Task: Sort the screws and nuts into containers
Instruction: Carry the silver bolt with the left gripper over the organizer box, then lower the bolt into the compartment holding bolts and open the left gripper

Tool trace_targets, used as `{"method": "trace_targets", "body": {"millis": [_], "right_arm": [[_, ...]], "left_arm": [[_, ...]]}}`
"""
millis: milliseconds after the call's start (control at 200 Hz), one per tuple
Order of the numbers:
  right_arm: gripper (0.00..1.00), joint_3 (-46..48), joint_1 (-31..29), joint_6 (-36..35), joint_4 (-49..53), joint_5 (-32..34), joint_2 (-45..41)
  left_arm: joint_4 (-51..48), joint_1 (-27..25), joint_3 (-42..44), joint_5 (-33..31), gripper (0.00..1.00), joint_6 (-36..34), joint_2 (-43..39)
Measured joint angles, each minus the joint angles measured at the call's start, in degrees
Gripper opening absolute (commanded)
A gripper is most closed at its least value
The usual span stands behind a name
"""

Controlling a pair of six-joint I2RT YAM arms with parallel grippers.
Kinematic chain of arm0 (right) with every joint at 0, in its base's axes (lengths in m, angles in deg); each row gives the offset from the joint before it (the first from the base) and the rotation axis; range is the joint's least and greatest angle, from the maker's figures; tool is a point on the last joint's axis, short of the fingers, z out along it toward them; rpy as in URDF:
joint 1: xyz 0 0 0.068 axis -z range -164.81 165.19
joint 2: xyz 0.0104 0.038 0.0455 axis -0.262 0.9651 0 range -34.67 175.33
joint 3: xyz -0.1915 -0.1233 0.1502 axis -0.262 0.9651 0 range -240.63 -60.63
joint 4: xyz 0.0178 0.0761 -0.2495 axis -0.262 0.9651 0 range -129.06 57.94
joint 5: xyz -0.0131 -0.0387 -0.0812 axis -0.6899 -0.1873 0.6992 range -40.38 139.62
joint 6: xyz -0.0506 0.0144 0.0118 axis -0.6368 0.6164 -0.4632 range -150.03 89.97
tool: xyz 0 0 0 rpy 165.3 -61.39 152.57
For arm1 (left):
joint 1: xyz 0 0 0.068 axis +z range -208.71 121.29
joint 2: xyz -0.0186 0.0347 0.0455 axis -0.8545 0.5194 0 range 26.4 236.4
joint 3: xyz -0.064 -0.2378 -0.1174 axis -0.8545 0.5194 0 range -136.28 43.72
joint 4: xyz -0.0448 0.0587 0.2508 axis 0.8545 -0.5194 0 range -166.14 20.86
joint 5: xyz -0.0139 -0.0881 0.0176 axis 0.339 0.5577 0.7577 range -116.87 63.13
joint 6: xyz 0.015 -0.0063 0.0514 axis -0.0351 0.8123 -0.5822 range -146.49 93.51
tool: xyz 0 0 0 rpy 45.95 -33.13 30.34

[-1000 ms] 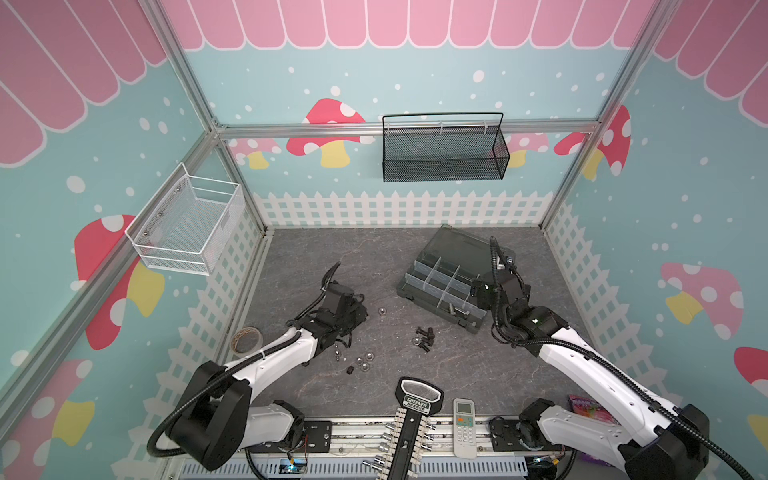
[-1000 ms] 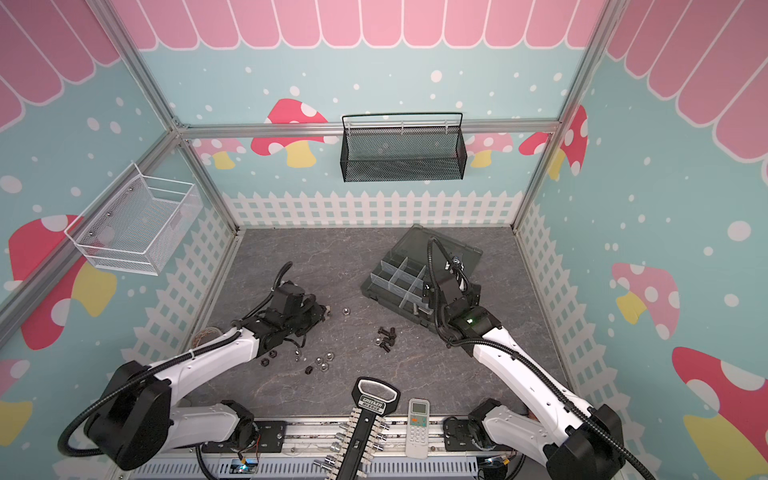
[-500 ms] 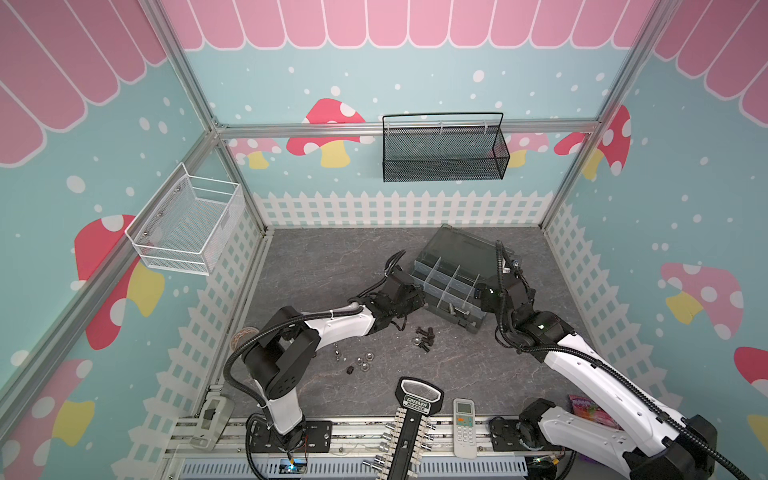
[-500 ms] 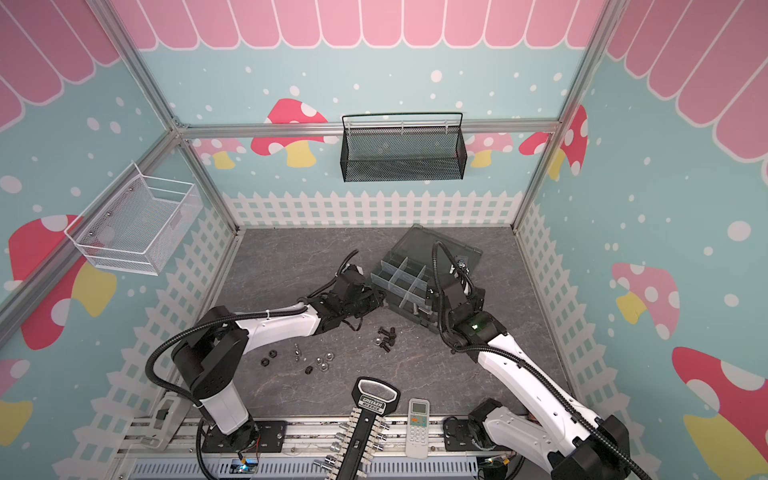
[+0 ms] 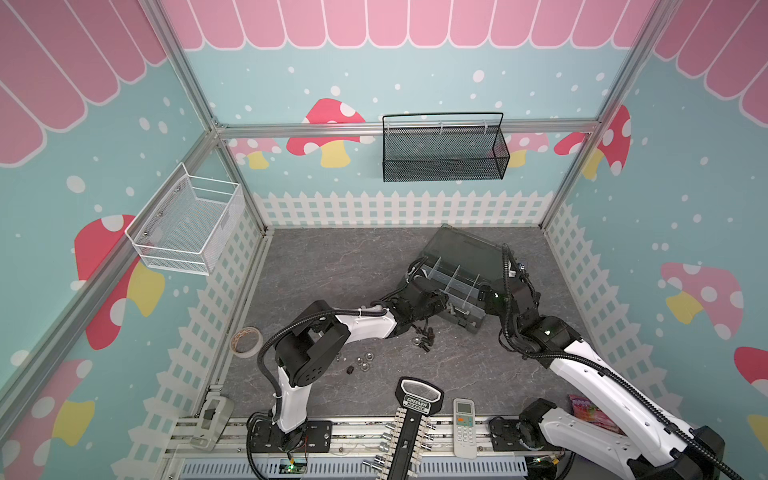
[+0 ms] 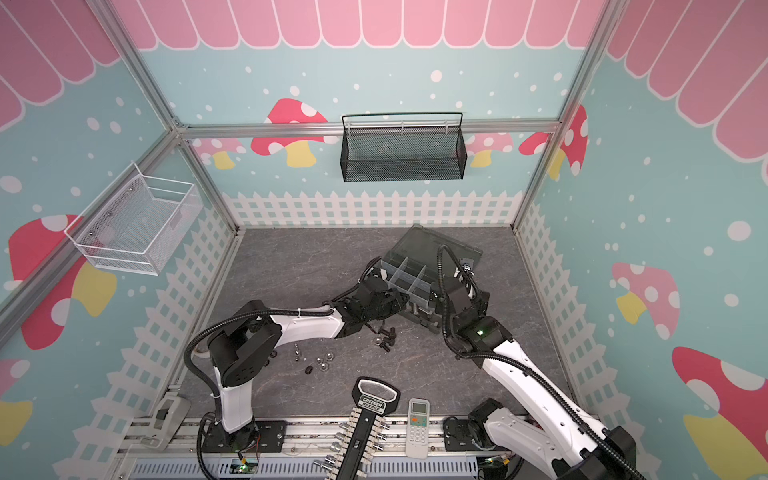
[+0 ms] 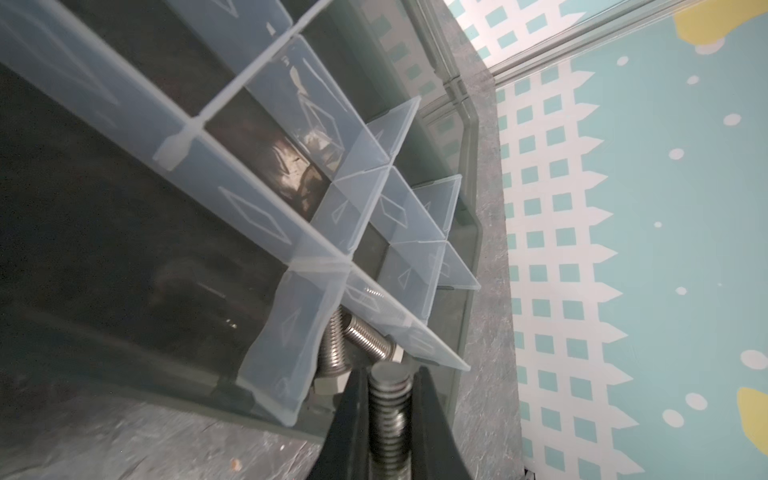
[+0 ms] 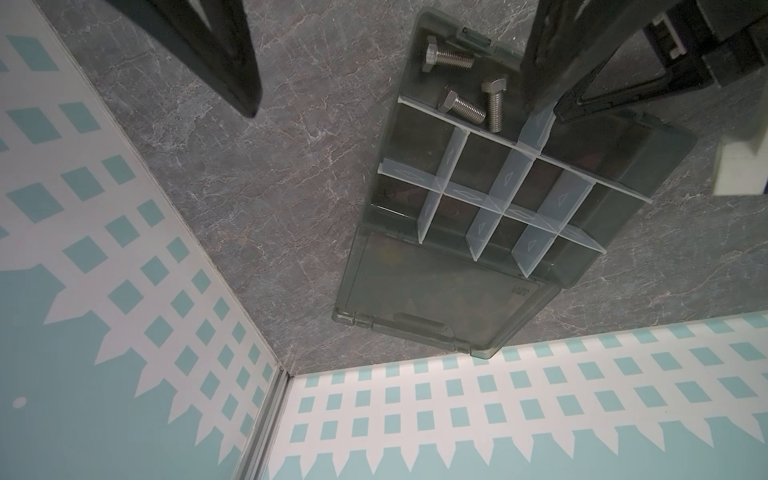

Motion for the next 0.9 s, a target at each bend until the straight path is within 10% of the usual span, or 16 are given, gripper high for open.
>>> {"method": "trace_targets", "body": {"millis": [900], "right_arm": [[0.98,1.07,0.0,0.37,0.11,-0.24,0.24]], "left_arm": [[5.16,-3.63,-3.61,-9.03,0.16,-1.14,5.97]]}}
